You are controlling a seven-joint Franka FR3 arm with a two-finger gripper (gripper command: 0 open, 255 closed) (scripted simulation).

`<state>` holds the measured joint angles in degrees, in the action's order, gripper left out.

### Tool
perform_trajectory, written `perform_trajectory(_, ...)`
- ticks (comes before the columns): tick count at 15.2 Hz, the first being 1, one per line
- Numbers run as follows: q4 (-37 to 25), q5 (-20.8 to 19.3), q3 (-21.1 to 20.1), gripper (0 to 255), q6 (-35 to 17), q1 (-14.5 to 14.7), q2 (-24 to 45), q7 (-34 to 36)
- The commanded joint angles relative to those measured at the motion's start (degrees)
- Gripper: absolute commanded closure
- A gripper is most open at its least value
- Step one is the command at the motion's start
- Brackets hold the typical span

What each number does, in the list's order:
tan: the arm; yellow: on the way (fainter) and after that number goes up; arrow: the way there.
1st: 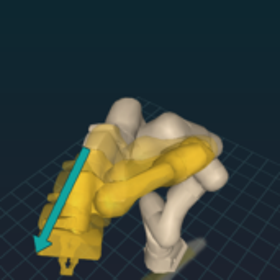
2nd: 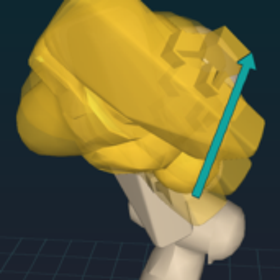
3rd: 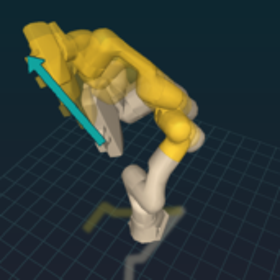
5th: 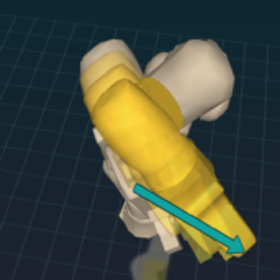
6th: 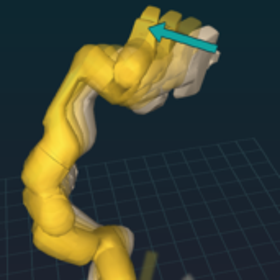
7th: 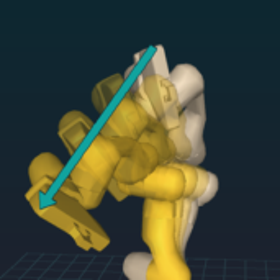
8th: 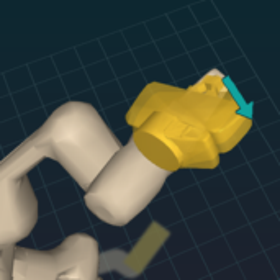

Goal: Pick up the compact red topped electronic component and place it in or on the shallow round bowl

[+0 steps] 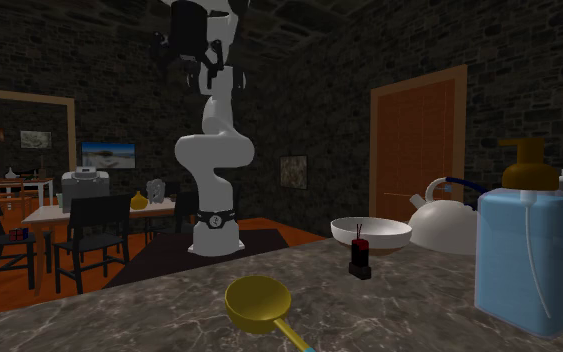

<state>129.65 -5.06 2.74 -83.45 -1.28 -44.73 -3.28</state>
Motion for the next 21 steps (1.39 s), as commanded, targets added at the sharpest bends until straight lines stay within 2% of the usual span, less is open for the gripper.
perform_trajectory(1,0.0,0.0,0.0,0,0.0,0.0,0.0,0.0)
perform_trajectory(11,8.71,7.3,-9.32,0,-13.19,2.49,5.31,13.22)
perform_trajectory(21,9.78,11.98,-18.84,0,-27.92,4.53,18.97,25.85)
